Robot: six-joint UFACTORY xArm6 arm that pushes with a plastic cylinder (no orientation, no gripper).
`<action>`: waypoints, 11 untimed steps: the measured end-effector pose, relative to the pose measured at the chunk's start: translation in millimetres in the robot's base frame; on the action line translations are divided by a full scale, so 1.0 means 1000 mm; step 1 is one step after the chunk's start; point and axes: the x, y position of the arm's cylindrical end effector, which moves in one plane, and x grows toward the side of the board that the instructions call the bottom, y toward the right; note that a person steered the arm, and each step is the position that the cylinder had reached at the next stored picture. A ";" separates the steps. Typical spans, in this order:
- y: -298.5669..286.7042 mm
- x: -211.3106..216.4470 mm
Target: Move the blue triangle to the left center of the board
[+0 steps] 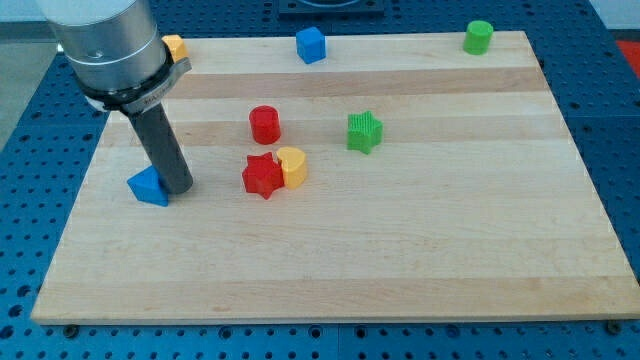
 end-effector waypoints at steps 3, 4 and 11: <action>-0.037 0.017; -0.059 -0.005; -0.031 -0.022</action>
